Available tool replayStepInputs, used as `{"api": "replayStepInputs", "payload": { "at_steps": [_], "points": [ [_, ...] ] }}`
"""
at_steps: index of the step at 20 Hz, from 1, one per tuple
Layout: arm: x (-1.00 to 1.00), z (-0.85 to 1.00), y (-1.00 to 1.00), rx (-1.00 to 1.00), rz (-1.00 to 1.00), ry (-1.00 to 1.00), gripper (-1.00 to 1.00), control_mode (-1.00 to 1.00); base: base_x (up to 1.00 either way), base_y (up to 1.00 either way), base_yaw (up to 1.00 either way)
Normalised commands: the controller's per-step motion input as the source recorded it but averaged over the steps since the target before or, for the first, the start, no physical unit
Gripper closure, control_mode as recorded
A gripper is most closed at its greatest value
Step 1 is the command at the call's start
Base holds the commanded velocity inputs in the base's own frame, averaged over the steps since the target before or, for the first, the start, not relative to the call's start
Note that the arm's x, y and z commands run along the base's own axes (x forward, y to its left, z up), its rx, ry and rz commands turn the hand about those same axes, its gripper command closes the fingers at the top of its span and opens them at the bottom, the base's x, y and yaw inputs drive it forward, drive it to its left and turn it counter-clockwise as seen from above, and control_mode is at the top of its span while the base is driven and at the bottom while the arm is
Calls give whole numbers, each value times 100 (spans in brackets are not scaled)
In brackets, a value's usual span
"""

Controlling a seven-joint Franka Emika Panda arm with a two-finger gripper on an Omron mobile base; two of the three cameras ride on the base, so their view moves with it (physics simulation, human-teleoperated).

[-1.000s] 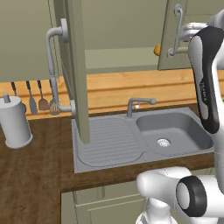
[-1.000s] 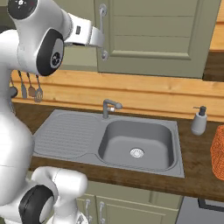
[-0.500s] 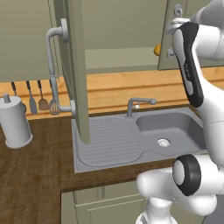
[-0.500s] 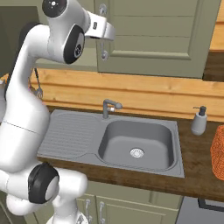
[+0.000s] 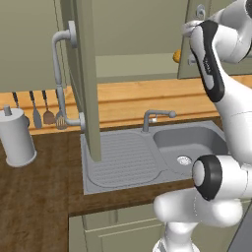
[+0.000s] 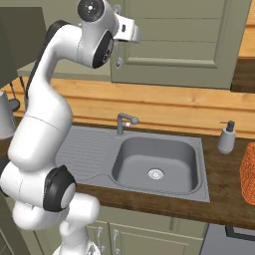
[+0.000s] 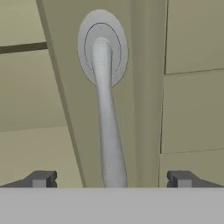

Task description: Open the cabinet, pick up the bread from the cabinet and place it in the basket. Then move the basket to the dining counter.

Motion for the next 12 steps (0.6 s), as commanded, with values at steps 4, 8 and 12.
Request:
{"api": "replayStepInputs", "payload": {
  "at_steps": [4,8,12],
  "points": [
    [61,0,0,-1,1,0,-100,-100,0,0,0],
    [72,-12,0,-3,1,0,-100,-100,0,0,0],
    [72,-15,-9,0,5,-6,-100,-100,0,0,0]
  ]
}}
